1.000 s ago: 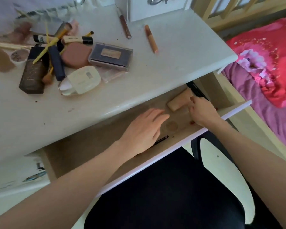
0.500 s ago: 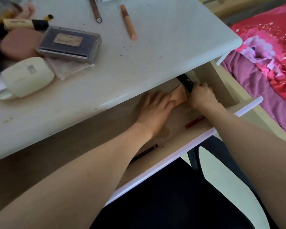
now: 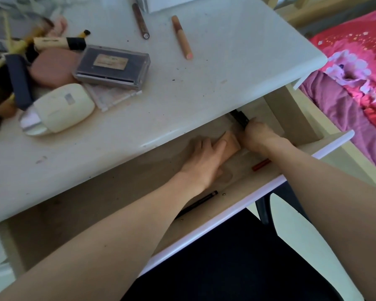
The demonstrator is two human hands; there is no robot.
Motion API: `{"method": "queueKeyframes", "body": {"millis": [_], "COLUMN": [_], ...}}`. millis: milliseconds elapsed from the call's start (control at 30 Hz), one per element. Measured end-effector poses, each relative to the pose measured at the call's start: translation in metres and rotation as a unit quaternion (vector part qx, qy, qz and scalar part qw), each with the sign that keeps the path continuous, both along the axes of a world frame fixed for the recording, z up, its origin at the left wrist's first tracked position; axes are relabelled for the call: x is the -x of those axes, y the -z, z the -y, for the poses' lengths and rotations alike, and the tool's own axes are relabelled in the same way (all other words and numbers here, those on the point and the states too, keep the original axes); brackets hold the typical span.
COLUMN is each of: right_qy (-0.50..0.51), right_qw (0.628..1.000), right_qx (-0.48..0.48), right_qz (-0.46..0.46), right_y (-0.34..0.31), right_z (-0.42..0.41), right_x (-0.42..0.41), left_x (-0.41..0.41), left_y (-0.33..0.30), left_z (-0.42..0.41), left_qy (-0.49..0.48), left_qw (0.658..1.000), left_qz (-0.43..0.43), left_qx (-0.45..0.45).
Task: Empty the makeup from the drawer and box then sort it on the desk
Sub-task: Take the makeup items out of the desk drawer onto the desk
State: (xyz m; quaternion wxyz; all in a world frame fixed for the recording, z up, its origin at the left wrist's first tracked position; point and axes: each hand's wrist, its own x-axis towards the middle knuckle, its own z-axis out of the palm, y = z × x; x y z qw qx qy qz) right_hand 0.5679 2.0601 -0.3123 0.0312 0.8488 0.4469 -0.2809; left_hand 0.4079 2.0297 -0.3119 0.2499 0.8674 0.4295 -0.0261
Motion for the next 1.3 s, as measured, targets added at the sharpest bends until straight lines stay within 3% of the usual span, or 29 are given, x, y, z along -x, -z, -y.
{"method": "queueKeyframes", "body": {"millis": [167,267,400,467,567,667,767,833,933,1100,1300], "right_qy": [-0.052,-0.121,-0.147,-0.127,-0.064,-0.036,0.047,0.055,0.026,0.014,0.063], "right_qw": [0.998,0.987,0.984,0.986,0.969,0.944,0.872,0.835,0.840,0.871,0.871], "right_qx": [0.013,0.078,0.093,0.106,0.123,0.055,-0.057,-0.111,-0.153,-0.161,-0.108], "right_qz": [0.029,0.068,0.043,-0.024,-0.206,-0.324,-0.483,-0.536,-0.521,-0.465,-0.475], "right_y": [-0.031,-0.059,-0.096,-0.115,-0.140,-0.160,-0.172,-0.177,-0.183,-0.185,-0.184], "right_z": [0.015,0.028,0.046,0.058,0.076,0.088,0.094,0.093,0.086,0.062,0.042], "right_x": [0.009,0.018,0.027,0.030,0.033,0.043,0.067,0.084,0.109,0.138,0.150], "left_x": [0.021,0.034,0.055,0.068,0.090,0.111,0.127,0.135,0.147,0.172,0.191], "left_y": [-0.027,-0.043,-0.070,-0.084,-0.110,-0.136,-0.153,-0.160,-0.167,-0.173,-0.170], "left_z": [0.015,0.025,0.037,0.043,0.050,0.048,0.036,0.030,0.023,0.010,-0.011], "left_qy": [-0.050,-0.050,-0.069,-0.076,-0.105,-0.150,-0.190,-0.206,-0.244,-0.239,-0.245], "left_qw": [0.991,0.989,0.983,0.979,0.968,0.951,0.930,0.906,0.873,0.866,0.921], "left_qz": [0.029,0.036,0.066,0.096,0.165,0.231,0.284,0.327,0.368,0.382,0.289], "left_qx": [0.120,0.136,0.155,0.160,0.161,0.141,0.136,0.172,0.207,0.218,0.083]}}
